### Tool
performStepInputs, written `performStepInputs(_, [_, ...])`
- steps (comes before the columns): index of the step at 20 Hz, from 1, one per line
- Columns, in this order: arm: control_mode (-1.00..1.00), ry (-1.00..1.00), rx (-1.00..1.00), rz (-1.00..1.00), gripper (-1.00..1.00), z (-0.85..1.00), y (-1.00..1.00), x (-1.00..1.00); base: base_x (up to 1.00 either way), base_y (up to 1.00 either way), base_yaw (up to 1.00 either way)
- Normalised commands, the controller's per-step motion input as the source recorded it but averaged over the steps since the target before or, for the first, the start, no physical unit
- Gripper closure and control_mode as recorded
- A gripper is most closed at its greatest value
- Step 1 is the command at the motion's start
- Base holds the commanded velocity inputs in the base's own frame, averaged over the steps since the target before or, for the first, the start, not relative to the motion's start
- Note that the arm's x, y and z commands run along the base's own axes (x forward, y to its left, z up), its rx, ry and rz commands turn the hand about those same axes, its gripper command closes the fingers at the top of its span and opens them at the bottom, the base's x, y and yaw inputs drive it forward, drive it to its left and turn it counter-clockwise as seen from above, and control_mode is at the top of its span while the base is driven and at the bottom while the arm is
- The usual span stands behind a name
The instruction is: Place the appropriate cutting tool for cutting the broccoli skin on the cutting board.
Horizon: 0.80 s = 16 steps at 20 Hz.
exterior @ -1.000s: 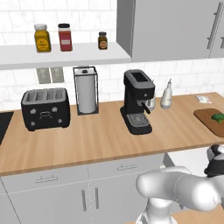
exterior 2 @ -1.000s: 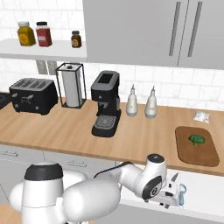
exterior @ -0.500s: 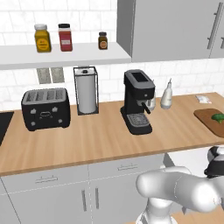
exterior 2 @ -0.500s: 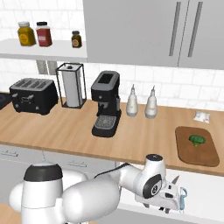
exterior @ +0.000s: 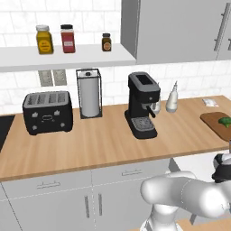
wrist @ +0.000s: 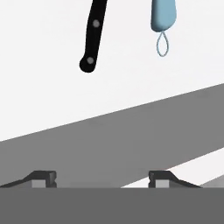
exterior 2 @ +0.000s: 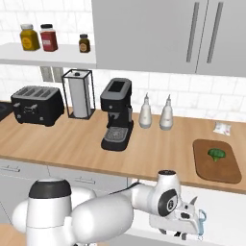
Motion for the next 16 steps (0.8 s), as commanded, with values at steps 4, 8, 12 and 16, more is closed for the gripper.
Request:
performStepInputs(4, [-1.0,0.04,-0.08,0.0,-1.0,-0.49,0.07,-0.77,0.0,0.0,0.0])
performStepInputs(8, [-1.0,0.0,-0.03,0.0,-1.0,-0.17,0.01,-0.33,0.0,0.0,0.0])
performStepInputs(12, [-1.0,0.0,0.01,0.0,-1.0,0.15,-0.13,0.2,0.0,0.0,0.0])
performStepInputs(16, [-1.0,0.0,0.02,0.0,-1.0,0.04,-0.24,0.29,0.0,0.0,0.0])
